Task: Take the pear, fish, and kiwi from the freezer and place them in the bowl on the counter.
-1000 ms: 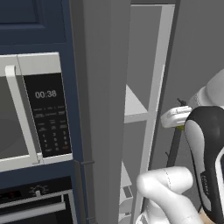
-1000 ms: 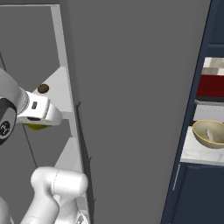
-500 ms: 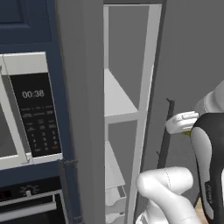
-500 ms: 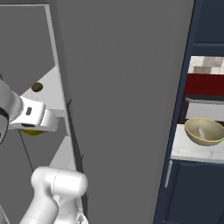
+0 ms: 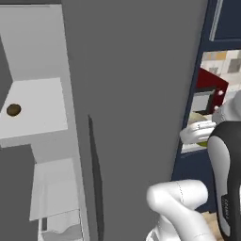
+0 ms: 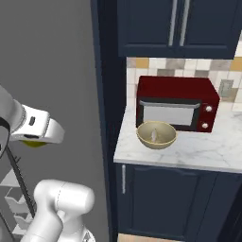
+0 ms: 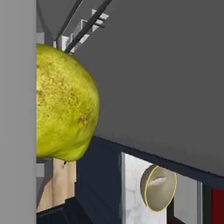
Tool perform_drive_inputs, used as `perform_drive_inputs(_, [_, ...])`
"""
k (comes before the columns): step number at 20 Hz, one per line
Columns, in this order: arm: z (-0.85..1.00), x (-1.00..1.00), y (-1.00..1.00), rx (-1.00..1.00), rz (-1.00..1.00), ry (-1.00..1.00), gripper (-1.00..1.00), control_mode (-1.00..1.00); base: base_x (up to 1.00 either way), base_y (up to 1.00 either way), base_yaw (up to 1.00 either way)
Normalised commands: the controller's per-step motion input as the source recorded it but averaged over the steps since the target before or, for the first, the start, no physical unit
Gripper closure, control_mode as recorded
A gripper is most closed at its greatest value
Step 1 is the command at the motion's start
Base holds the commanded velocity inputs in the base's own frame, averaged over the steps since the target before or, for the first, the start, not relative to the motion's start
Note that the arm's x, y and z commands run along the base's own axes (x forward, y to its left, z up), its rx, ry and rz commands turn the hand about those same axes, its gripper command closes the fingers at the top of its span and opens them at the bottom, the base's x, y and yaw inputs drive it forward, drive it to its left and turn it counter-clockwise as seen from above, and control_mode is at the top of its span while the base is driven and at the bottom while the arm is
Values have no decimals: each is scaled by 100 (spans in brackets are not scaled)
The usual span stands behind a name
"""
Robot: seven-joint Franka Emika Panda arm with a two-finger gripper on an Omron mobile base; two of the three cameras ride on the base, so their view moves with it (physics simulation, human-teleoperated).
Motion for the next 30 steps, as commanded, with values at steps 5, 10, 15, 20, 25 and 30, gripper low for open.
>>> perform_drive_inputs(5, [0,0,0,0,0,0,100,100,8,-85,-5])
perform_drive_inputs(10, [0,0,0,0,0,0,100,100,29,-66,-6])
perform_drive_inputs(15, [0,0,0,0,0,0,100,100,33,-55,-4])
perform_drive_inputs(20, [0,0,0,0,0,0,100,100,55,-24,0])
perform_drive_inputs(25, [0,0,0,0,0,0,100,100,62,-6,0])
perform_drive_inputs(30, [0,0,0,0,0,0,100,100,46,-32,0])
